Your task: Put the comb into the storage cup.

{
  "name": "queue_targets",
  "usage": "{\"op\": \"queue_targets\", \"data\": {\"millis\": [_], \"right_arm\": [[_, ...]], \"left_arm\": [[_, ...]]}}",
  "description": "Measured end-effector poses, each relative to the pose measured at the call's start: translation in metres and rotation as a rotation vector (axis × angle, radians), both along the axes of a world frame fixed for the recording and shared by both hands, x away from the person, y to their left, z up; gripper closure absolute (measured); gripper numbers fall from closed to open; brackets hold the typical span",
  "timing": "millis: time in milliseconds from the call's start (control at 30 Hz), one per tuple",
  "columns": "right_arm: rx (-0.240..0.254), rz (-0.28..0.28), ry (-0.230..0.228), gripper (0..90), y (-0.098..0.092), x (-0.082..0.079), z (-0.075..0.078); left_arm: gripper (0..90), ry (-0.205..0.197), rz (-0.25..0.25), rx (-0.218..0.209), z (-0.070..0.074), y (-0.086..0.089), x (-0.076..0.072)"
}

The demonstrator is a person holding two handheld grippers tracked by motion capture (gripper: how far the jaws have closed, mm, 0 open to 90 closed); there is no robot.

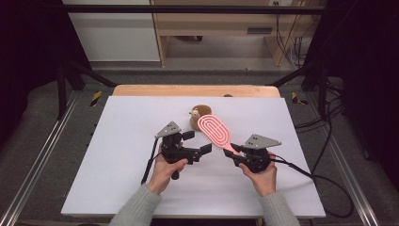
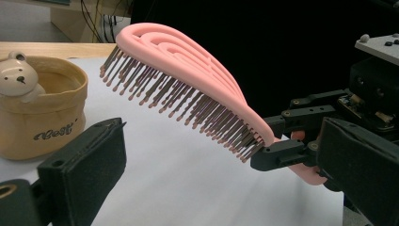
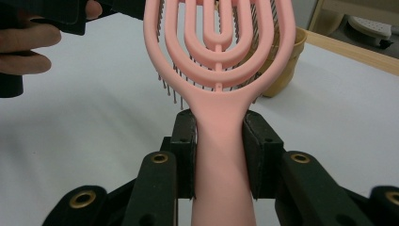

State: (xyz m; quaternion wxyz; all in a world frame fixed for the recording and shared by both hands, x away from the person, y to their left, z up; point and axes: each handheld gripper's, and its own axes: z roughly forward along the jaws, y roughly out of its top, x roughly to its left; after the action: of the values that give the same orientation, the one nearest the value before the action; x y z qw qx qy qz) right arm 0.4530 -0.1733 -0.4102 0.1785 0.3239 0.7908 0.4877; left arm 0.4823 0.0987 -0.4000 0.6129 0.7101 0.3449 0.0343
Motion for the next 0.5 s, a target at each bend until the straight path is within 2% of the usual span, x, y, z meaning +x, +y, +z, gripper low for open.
{"op": "queue_targets", "data": {"millis": [500], "right_arm": [[-0.001, 0.003, -0.001, 68.5, 0.000, 0.000, 0.000]], "left_arm": [[2.2, 0.030, 0.018, -0.019, 0.000, -0.011, 0.005]]}}
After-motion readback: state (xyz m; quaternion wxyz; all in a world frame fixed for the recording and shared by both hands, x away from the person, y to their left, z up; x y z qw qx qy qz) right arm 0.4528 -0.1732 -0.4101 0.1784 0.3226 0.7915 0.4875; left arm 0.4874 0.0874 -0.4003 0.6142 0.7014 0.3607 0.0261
